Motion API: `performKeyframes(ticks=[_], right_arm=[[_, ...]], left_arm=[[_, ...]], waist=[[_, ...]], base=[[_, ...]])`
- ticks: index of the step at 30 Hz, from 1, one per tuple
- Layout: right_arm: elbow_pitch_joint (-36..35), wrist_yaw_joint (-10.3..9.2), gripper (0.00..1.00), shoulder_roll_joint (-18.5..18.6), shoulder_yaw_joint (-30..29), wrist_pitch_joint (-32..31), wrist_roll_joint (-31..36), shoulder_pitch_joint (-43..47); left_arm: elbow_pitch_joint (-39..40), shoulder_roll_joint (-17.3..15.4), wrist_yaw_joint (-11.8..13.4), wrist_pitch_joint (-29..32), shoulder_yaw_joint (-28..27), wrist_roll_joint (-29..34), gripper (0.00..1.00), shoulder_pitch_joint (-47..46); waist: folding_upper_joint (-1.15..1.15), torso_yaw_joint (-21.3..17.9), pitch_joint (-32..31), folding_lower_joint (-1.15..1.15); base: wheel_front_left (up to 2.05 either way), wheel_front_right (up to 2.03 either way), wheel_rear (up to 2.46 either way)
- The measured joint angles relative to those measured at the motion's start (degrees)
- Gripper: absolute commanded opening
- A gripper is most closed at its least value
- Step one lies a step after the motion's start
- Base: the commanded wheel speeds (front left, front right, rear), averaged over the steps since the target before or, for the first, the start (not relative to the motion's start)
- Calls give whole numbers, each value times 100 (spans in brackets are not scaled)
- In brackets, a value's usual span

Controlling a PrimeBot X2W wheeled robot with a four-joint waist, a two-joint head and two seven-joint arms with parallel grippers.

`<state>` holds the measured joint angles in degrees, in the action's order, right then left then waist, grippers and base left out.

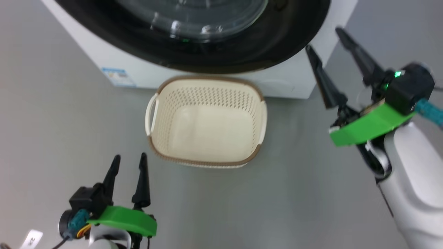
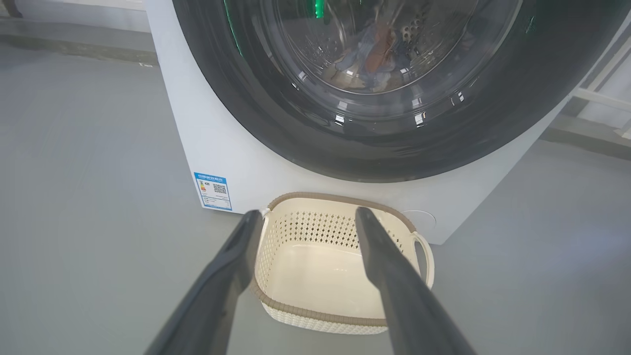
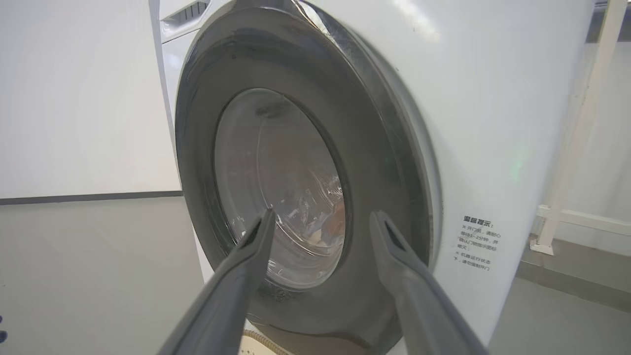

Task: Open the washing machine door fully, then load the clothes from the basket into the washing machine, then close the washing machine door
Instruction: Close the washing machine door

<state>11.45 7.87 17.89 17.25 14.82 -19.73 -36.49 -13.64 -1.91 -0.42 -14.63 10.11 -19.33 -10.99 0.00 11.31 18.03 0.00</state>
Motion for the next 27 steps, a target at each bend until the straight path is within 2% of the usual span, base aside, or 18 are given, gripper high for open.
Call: performKeyframes(ticks=[9, 16, 27], right_arm=[[-271, 0, 100, -78, -338, 0, 87, 982], [-548, -1, 100, -140, -777, -1, 189, 1833], [-768, -5, 100, -342, -1500, -7, 246, 2955]], left_arm=[[-127, -4, -137, 0, -272, 71, 100, 394], [-170, -16, -140, 0, -523, 140, 100, 750], [-180, -25, -144, 0, -581, 130, 100, 1001]], waist=[[0, -410, -652, 0], [0, -751, -1183, 0], [0, -1152, -1715, 0]], base=[[0, 0, 0], [0, 0, 0], [0, 0, 0]])
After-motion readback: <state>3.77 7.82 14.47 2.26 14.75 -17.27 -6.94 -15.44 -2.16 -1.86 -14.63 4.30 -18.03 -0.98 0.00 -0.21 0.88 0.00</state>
